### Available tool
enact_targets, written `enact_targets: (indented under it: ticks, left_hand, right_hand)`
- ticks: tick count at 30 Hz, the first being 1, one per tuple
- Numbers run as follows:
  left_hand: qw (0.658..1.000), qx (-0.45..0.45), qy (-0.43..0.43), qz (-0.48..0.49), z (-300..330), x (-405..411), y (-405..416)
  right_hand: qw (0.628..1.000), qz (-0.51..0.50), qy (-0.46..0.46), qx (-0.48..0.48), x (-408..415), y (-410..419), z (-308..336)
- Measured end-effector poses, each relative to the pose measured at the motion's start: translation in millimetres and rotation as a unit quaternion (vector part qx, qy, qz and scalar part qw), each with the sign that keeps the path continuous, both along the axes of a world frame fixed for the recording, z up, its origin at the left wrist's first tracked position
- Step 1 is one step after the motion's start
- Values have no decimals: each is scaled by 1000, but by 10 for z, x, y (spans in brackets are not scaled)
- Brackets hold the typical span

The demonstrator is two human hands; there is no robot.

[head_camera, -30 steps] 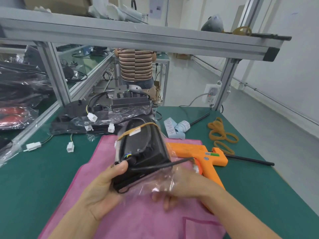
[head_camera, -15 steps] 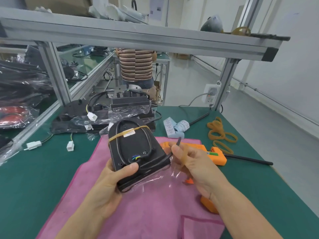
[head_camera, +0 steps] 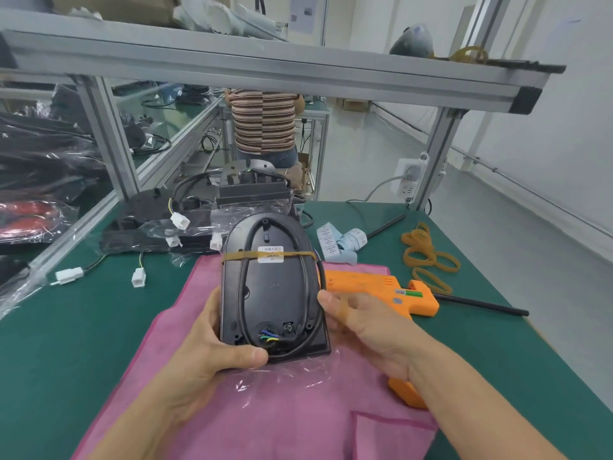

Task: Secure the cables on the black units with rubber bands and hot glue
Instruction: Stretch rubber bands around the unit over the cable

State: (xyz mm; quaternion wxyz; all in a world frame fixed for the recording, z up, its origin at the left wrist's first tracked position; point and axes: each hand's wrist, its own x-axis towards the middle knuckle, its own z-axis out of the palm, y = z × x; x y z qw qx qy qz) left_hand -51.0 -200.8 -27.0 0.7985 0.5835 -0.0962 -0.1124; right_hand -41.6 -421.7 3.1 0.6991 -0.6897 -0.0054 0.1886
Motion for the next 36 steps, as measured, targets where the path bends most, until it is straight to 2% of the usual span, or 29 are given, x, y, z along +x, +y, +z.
enact_targets:
  ticks: [3, 5, 12, 18, 21, 25, 28, 32, 36]
  left_hand:
    - [999, 18, 7, -35, -33, 16, 75]
    - [999, 17, 20, -42, -74, 20, 101]
    - [997, 22, 36, -62, -164, 0, 110]
    - [996, 24, 24, -81, -156, 10, 108]
    - [996, 26, 25, -79, -139, 17, 114]
    - [998, 56, 17, -32, -78, 14, 54]
    - [995, 98, -29, 20, 6, 16, 3]
    - [984, 124, -123, 34, 64, -19, -118]
    - [975, 132, -132, 121, -1, -85, -180]
  right_hand:
    - [993, 49, 57, 93, -50, 26, -39]
    - [990, 61, 62, 113, -44, 34, -44]
    - [995, 43, 87, -9, -140, 114, -98]
    - [994, -24, 101, 24, -186, 262, -159]
    - [994, -16, 95, 49, -182, 228, -171]
    - [997, -29, 68, 35, -130, 211, -133]
    - [998, -47, 38, 12, -131, 247, -127]
    - [997, -67, -8, -29, -123, 317, -126]
    - [999, -34, -14, -7, -136, 302, -125]
